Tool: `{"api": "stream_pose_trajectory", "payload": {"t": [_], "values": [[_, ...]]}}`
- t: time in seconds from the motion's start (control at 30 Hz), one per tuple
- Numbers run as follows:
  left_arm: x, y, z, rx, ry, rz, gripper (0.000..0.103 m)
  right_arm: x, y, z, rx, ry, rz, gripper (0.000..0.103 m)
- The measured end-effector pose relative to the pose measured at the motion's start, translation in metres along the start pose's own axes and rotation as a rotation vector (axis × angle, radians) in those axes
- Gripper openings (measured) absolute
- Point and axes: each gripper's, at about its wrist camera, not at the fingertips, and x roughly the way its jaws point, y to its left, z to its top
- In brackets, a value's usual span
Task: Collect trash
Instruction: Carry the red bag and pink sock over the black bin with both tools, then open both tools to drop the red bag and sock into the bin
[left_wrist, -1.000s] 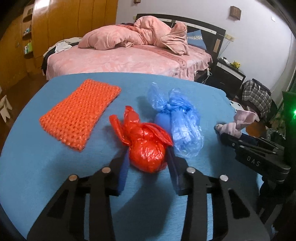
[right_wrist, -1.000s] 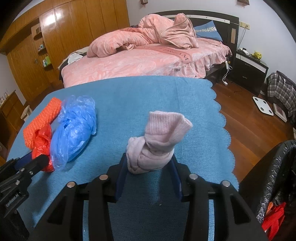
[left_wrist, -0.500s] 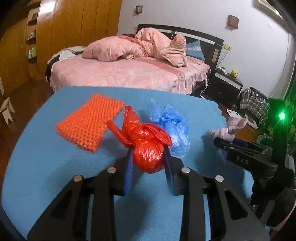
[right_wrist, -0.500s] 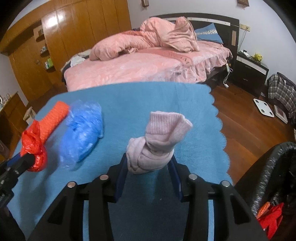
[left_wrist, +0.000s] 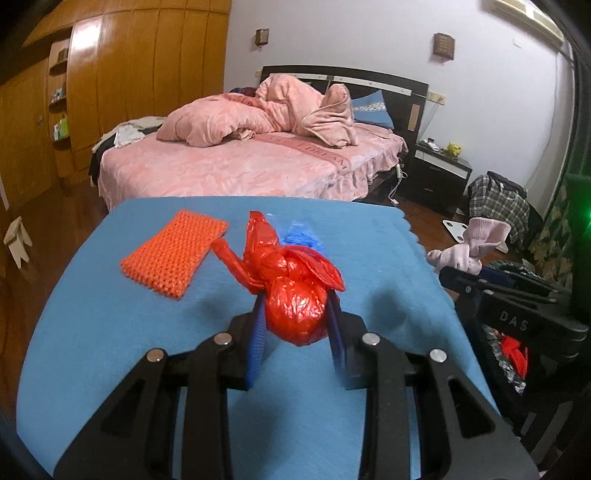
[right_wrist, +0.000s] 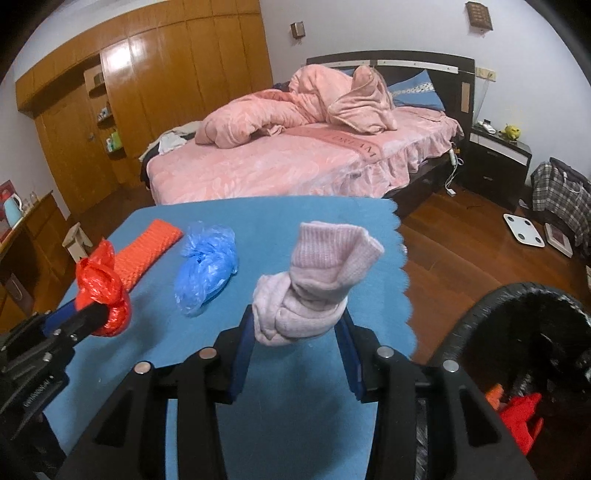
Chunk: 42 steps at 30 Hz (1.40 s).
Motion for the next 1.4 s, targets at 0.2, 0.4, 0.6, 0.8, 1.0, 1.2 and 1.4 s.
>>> {"api": "stream_pose_trajectory", "payload": {"t": [0.2,0.4,0.6,0.8,1.0,1.2,1.4], "values": [[-0.021,-0.028,-0.006,0.031,-0.023,-0.026,0.03,-0.045,-0.019,-0.005,0.018,-0.06,-0.017,0.043],[-0.039,-0.059,-0.006,0.061,-0.049,-0.08,0.03,-0.089,-0.044,-0.011,0.043,-0.123,-0.035,0.043],[-0.05,-0.1,-0.005,0.114,-0.064,-0.17,0.03,-0.126,-0.073,-0.019,0.059,-0.156,-0.09,0.043],[-0.053,-0.151,-0.01,0.177,-0.064,-0.254,0.03,-0.155,-0.111,-0.033,0.057,-0.163,-0.177,0.043],[-0.042,-0.201,-0.015,0.234,-0.042,-0.351,0.031,-0.173,-0.158,-0.048,0.111,-0.159,-0.254,0.043],[-0.022,-0.241,-0.015,0.268,0.006,-0.443,0.05,-0.181,-0.197,-0.064,0.166,-0.144,-0.311,0.047],[-0.009,-0.249,-0.02,0.265,0.035,-0.471,0.077,-0.188,-0.221,-0.075,0.206,-0.15,-0.36,0.079]]}}
